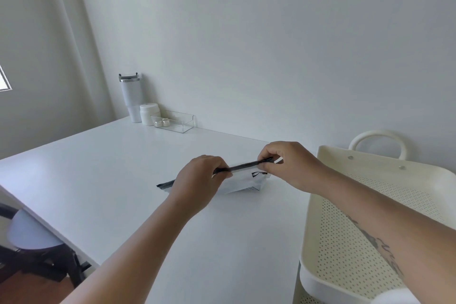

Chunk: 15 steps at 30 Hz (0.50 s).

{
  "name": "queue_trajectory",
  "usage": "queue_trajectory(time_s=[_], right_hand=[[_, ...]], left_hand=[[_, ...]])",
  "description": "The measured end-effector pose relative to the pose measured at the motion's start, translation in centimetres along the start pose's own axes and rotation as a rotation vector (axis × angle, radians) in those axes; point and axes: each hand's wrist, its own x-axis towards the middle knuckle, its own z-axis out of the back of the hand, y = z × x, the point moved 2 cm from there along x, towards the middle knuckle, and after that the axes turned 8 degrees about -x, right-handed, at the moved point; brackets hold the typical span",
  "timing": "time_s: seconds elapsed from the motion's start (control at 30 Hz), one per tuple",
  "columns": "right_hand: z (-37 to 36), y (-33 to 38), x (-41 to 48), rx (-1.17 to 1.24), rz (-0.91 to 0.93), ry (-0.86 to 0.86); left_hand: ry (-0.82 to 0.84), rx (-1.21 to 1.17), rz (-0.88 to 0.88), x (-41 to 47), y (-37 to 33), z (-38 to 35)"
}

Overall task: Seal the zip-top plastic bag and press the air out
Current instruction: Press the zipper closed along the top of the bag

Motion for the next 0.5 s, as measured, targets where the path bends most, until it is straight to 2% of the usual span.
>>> queue_trajectory(time_s=[0.2, 0.33, 0.43, 0.5], right_hand=[[0.4, 0.0, 0.0, -0.051, -0.023, -0.004], [-0.2, 0.8, -0.3, -0.203, 0.013, 0.043], [-0.6, 1.8, -0.3, -0.299, 0.106, -0.028], [-0.5, 1.7, -0.3, -0.279, 0.083, -0.028]], left_hand=[[-0.064, 0.095, -0.084, -0.2, -1.1, 0.2], [-0.096, 0.131, -0.167, -0.3, -2.0, -0.2], [-0.072, 0.121, -0.160, -0.4, -2.1, -0.6], [-0.048, 0.106, -0.134, -0.6, -1.6, -0.5]])
